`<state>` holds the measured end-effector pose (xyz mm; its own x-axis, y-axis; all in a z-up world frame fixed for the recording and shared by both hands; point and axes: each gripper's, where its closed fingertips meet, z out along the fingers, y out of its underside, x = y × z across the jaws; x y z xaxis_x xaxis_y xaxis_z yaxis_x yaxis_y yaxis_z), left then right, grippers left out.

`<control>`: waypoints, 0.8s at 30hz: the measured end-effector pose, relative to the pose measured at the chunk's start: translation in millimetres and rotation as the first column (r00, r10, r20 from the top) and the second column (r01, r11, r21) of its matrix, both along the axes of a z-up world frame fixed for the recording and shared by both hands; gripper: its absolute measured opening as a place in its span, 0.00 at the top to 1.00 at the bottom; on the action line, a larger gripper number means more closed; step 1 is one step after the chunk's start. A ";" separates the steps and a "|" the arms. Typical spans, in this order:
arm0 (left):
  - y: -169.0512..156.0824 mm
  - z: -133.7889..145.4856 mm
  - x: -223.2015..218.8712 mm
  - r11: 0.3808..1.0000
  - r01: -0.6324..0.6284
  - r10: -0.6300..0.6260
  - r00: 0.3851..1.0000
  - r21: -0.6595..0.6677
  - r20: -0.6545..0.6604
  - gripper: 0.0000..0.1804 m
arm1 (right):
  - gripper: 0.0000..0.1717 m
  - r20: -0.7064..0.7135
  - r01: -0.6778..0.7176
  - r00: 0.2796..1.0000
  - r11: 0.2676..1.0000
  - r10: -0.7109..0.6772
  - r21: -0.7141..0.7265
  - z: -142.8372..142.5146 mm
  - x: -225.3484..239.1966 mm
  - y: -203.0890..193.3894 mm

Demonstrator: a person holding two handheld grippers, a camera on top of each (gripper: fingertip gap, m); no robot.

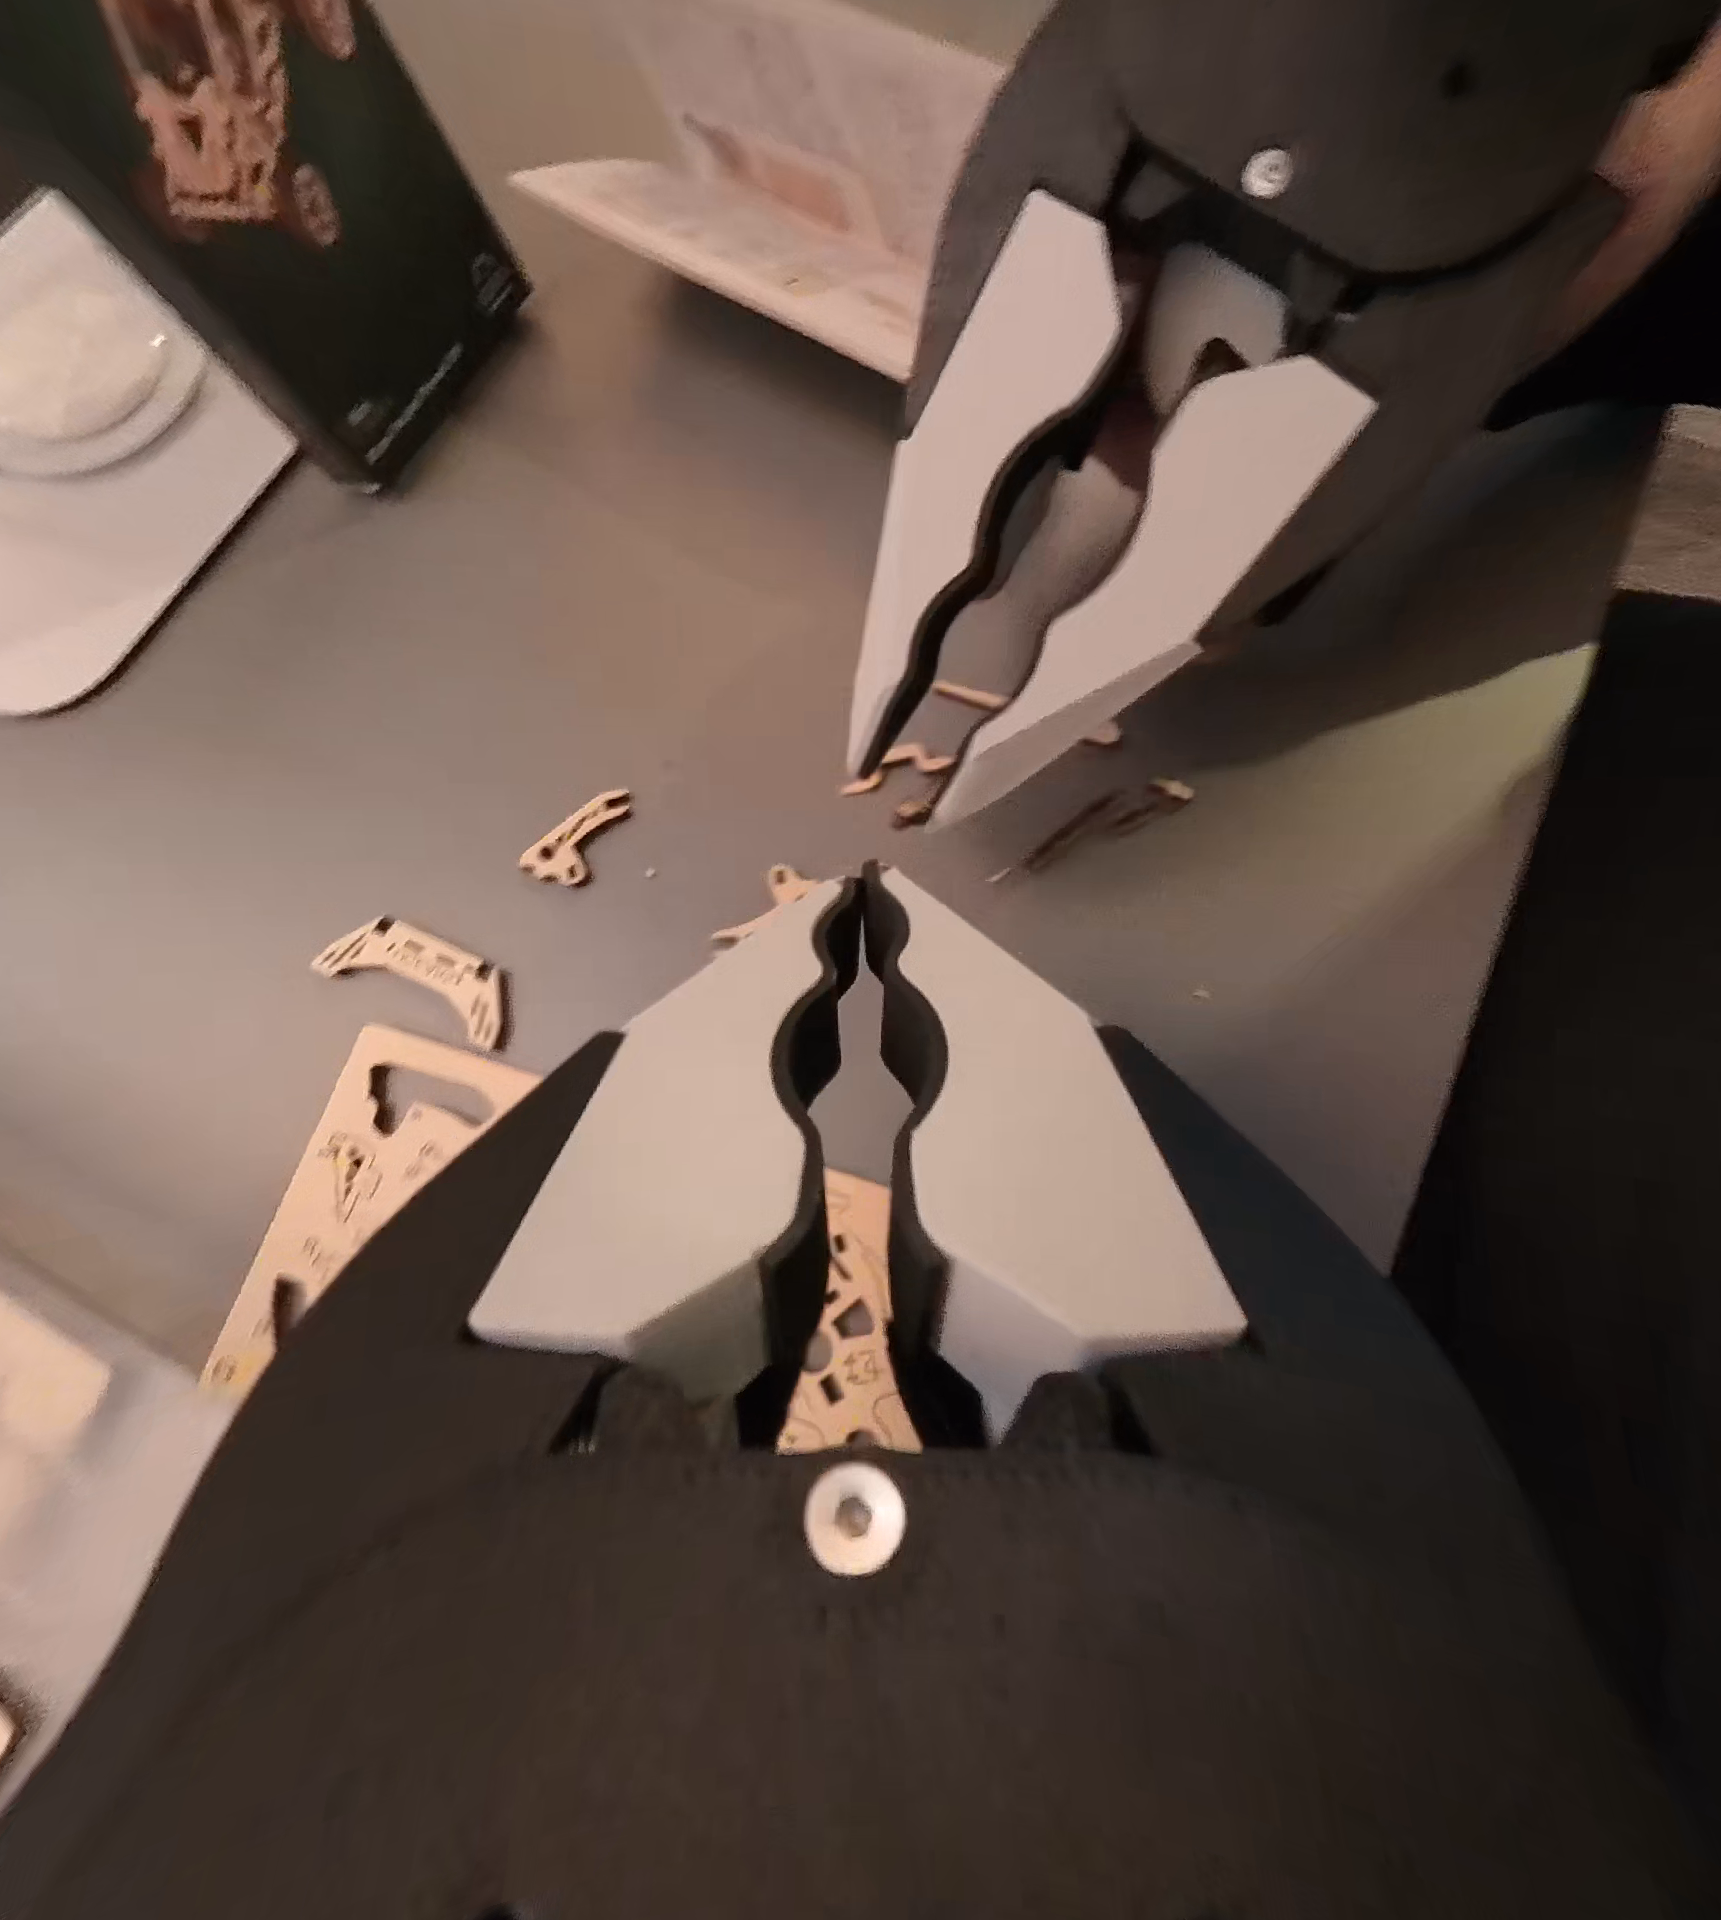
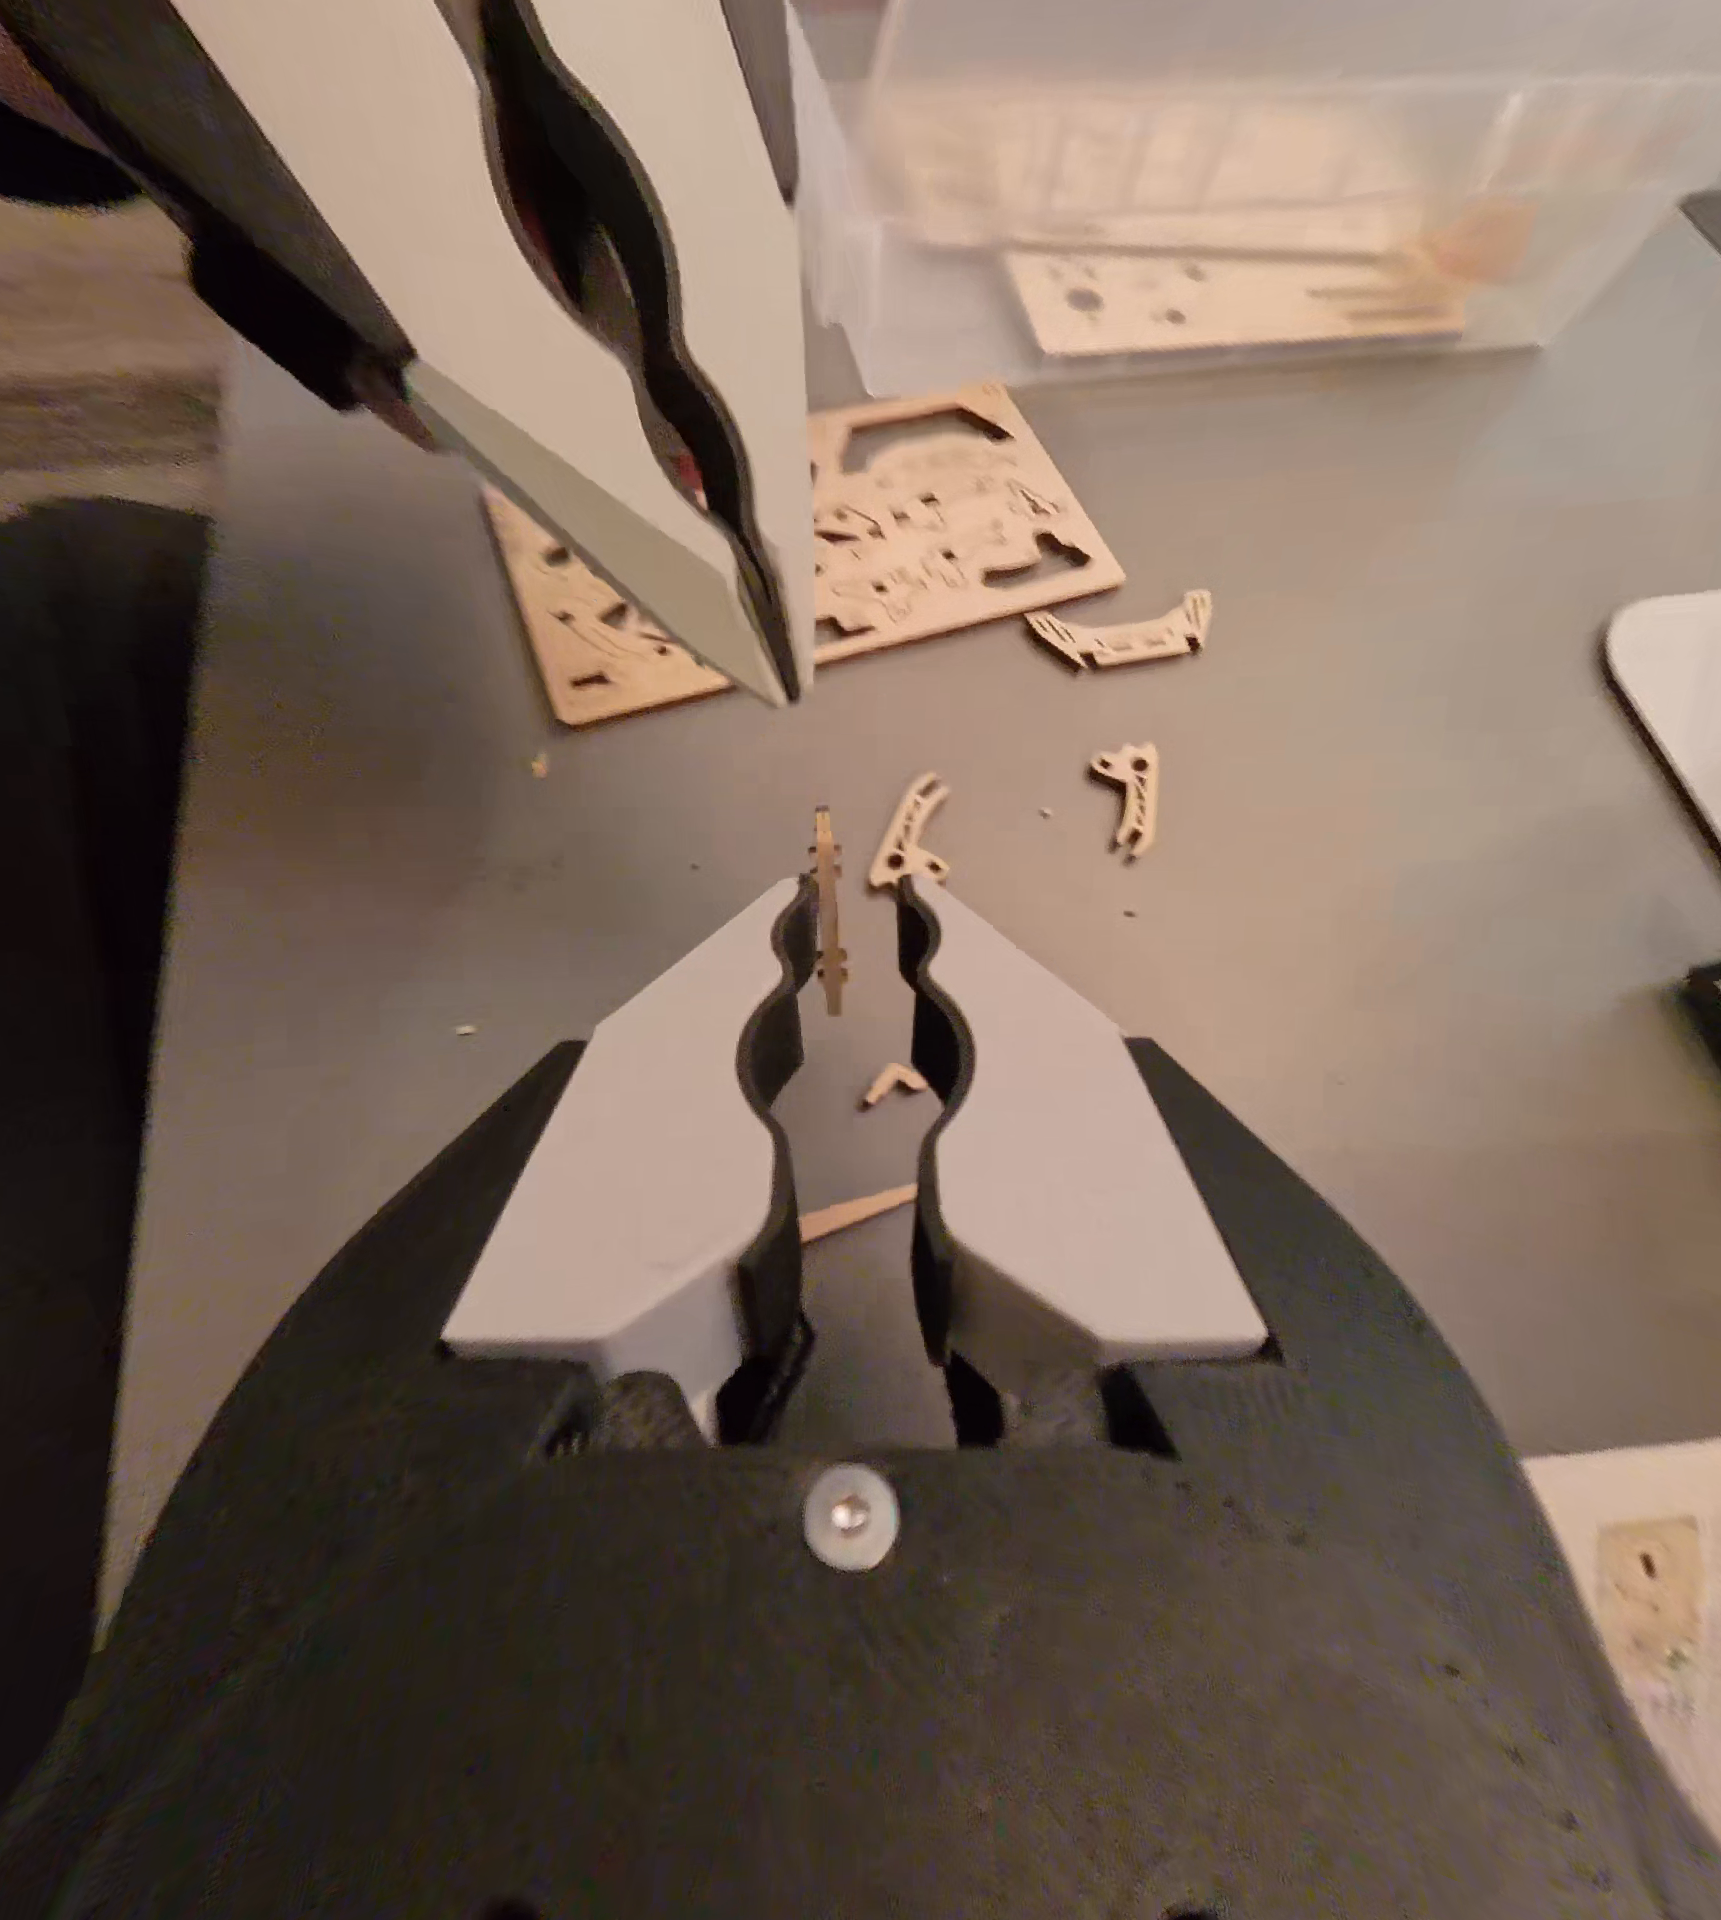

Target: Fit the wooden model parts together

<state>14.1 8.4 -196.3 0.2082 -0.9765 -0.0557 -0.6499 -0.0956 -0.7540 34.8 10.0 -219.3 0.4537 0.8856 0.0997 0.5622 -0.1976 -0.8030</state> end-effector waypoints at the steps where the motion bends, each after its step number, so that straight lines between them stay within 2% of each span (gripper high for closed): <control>1: 5.1 -1.2 -3.8 1.000 -0.031 0.031 1.000 0.001 -0.007 1.00 | 0.90 0.053 0.013 0.998 1.000 -0.014 0.017 -6.6 0.7 3.5; 3: 9.9 -4.4 -11.2 0.997 -0.069 0.069 0.997 -0.014 -0.029 1.00 | 0.84 0.163 0.025 0.986 0.998 -0.034 0.059 -20.3 -1.4 9.8; 5: 12.8 -7.0 -18.0 0.995 -0.095 0.095 0.994 -0.001 -0.054 1.00 | 0.84 0.243 0.012 0.969 0.993 -0.039 0.113 -30.9 -7.8 14.1; 8: 12.0 -7.2 -25.8 0.993 -0.122 0.121 0.991 -0.008 -0.051 1.00 | 0.91 0.268 -0.013 0.963 0.989 -0.027 0.148 -32.3 -20.1 16.1; 10: 11.7 -6.8 -31.3 0.990 -0.139 0.138 0.989 -0.019 -0.043 1.00 | 0.97 0.263 -0.014 0.965 0.996 -0.011 0.093 -34.8 -24.2 14.0; 13: 11.4 -6.5 -35.9 0.988 -0.149 0.148 0.988 -0.036 -0.033 1.00 | 0.99 0.209 -0.052 0.976 0.998 0.060 -0.044 -34.5 -32.0 0.3; 16: 12.6 -7.6 -32.9 0.988 -0.146 0.145 0.989 -0.045 -0.019 1.00 | 0.93 0.215 0.019 0.976 0.999 -0.028 0.045 -25.7 -20.9 13.5; 18: 16.4 -10.0 -27.2 0.988 -0.146 0.146 0.989 -0.051 -0.009 1.00 | 0.87 0.192 0.061 0.979 0.998 -0.066 0.031 -24.7 -15.1 15.3; 21: 27.9 -18.7 -20.4 0.987 -0.155 0.153 0.987 -0.034 -0.043 1.00 | 0.83 0.191 0.051 0.980 0.999 -0.054 0.016 -30.7 -15.8 13.9; 24: 33.4 -25.7 -7.4 0.987 -0.147 0.145 0.989 -0.071 -0.044 1.00 | 0.87 0.183 0.005 0.983 0.998 0.005 -0.055 -34.3 -23.5 4.2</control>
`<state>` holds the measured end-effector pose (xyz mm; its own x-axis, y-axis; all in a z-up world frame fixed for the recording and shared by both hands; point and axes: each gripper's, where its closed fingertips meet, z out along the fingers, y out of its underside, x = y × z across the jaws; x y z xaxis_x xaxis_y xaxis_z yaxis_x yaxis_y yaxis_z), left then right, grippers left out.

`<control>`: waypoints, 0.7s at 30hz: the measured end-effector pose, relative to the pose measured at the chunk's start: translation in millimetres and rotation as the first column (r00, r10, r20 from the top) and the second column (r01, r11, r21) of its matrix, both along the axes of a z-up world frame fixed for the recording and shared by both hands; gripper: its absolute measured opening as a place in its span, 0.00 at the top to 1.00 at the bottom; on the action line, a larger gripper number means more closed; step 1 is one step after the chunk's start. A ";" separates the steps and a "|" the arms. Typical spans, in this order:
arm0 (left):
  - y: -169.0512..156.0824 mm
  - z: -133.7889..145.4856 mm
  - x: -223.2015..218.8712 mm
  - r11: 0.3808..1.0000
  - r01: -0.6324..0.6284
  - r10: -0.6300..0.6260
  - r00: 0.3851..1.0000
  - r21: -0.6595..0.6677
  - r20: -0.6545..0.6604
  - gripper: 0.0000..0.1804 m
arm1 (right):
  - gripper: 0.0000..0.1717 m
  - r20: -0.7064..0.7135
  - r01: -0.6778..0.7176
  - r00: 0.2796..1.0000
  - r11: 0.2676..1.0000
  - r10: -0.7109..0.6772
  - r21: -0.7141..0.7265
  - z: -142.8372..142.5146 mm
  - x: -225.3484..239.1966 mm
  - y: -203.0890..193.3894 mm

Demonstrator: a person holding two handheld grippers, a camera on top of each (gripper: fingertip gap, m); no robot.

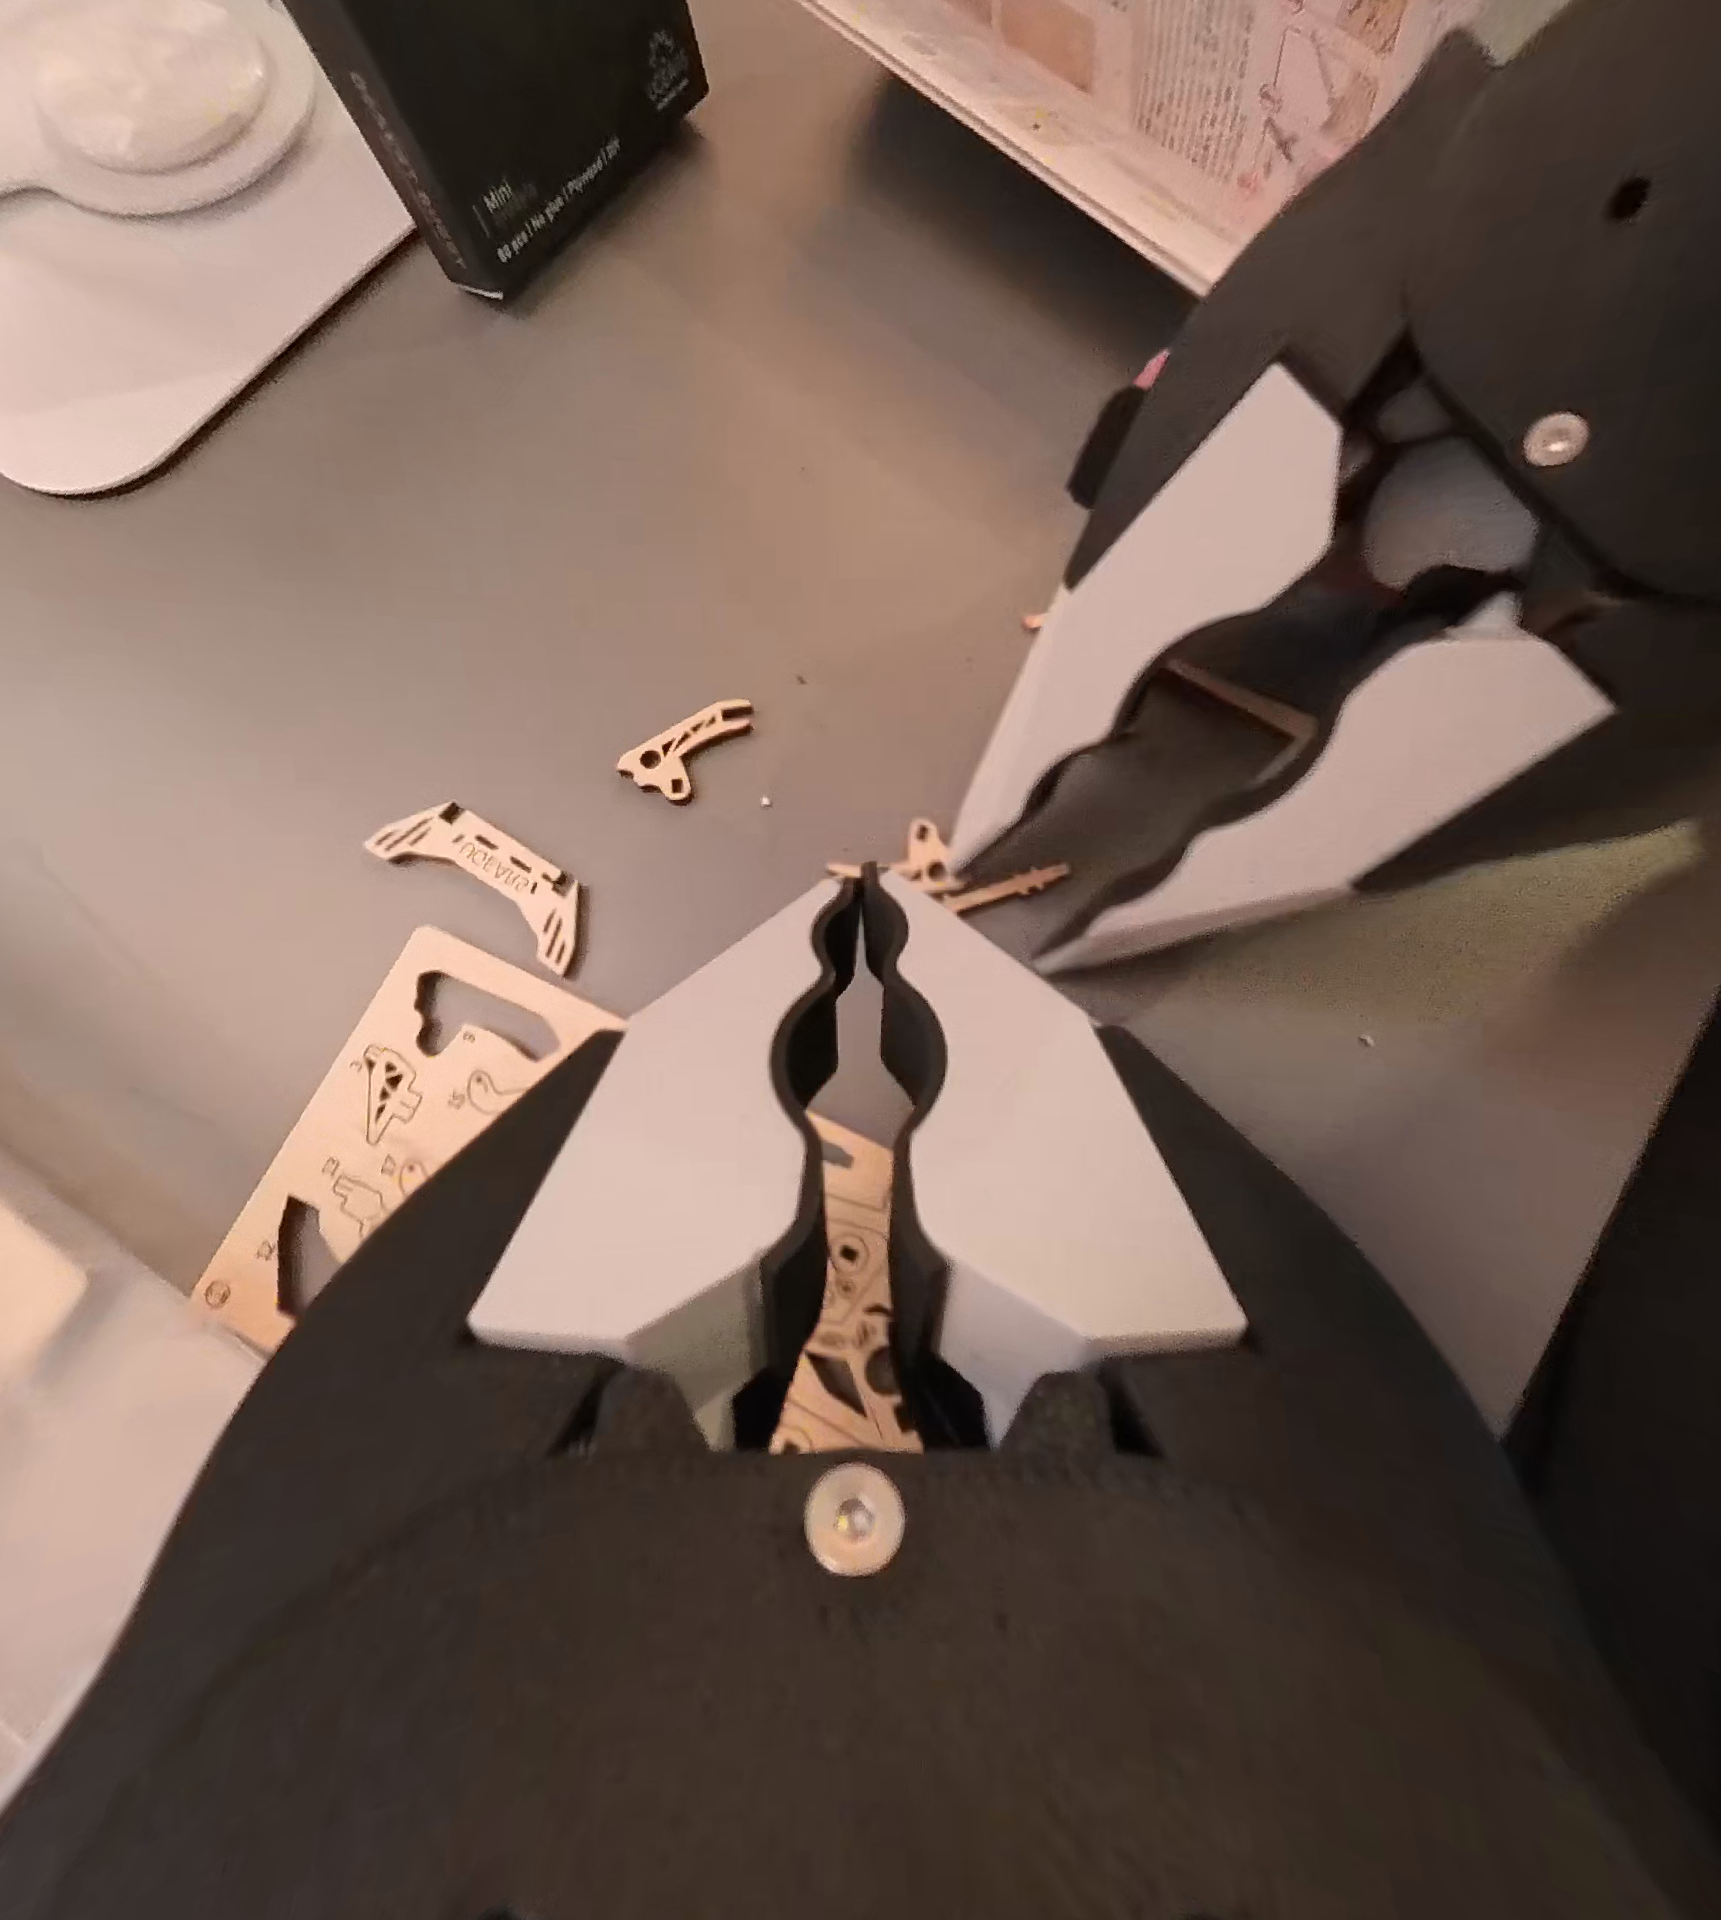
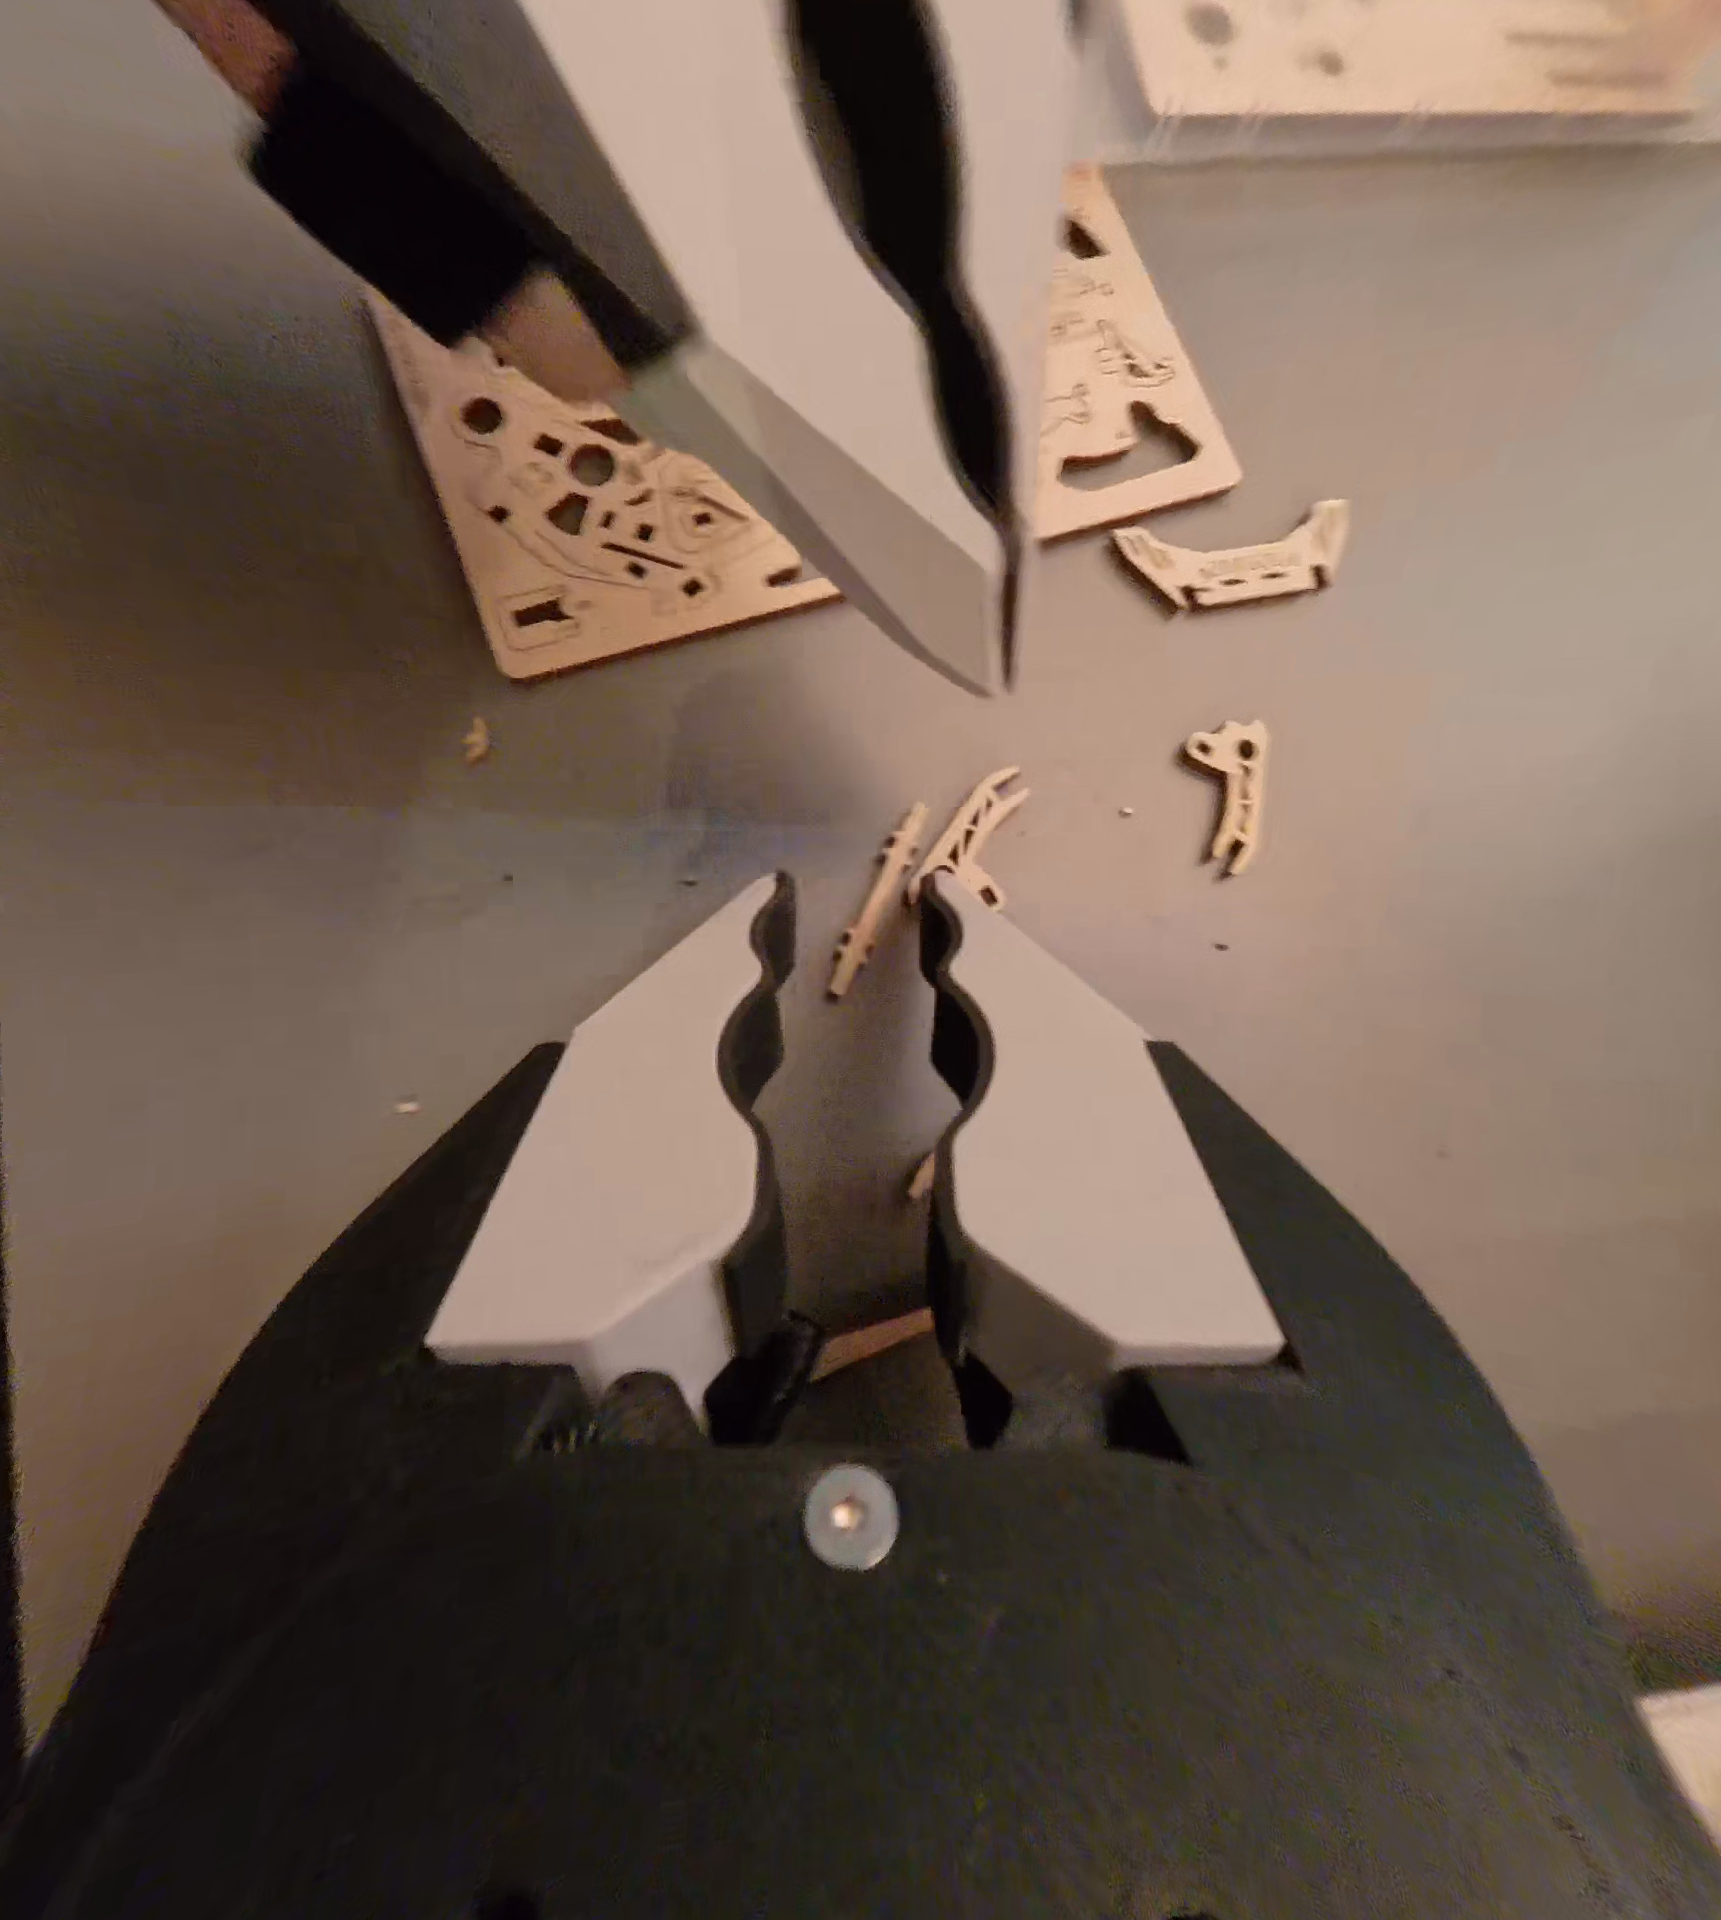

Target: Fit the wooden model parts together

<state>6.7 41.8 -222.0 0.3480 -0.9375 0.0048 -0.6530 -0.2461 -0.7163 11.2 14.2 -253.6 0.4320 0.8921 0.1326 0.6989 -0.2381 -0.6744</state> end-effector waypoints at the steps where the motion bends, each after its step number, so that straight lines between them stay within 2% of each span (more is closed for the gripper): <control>1: 2.9 -3.6 1.9 1.000 0.006 -0.006 1.000 0.013 -0.017 1.00 | 0.87 0.000 -0.015 1.000 1.000 0.015 -0.008 0.0 -2.1 -1.8; 5: 3.1 -12.8 8.7 0.999 0.039 -0.040 0.998 -0.012 -0.039 1.00 | 0.85 -0.040 -0.079 0.996 0.991 0.075 -0.108 2.3 -6.8 -15.8; 7: 3.2 -16.5 7.5 0.999 0.044 -0.045 0.997 -0.012 -0.055 1.00 | 0.83 -0.094 -0.073 0.994 0.987 0.060 -0.146 7.1 -5.5 -18.0; 9: 0.5 -17.4 6.2 0.998 0.061 -0.062 0.997 -0.015 -0.053 1.00 | 0.83 -0.099 -0.042 0.995 0.991 0.030 -0.124 10.4 2.3 -14.6; 13: -8.7 -17.7 7.9 0.995 0.095 -0.096 0.994 -0.032 -0.044 1.00 | 0.92 -0.040 -0.027 0.999 0.999 0.025 -0.028 11.1 14.6 -9.1; 16: -16.6 -29.3 10.9 0.990 0.135 -0.137 0.986 -0.029 -0.092 1.00 | 0.95 0.009 -0.056 0.998 0.998 0.056 -0.028 0.2 12.6 -11.0; 17: -17.2 -31.5 10.6 0.990 0.143 -0.143 0.984 -0.008 -0.105 1.00 | 0.99 0.014 -0.072 0.997 0.997 0.073 -0.029 -1.3 10.5 -12.7; 21: -19.7 -32.3 3.2 0.986 0.168 -0.167 0.973 -0.008 -0.157 1.00 | 1.00 0.022 -0.091 0.996 0.995 0.092 -0.037 -1.9 7.6 -16.2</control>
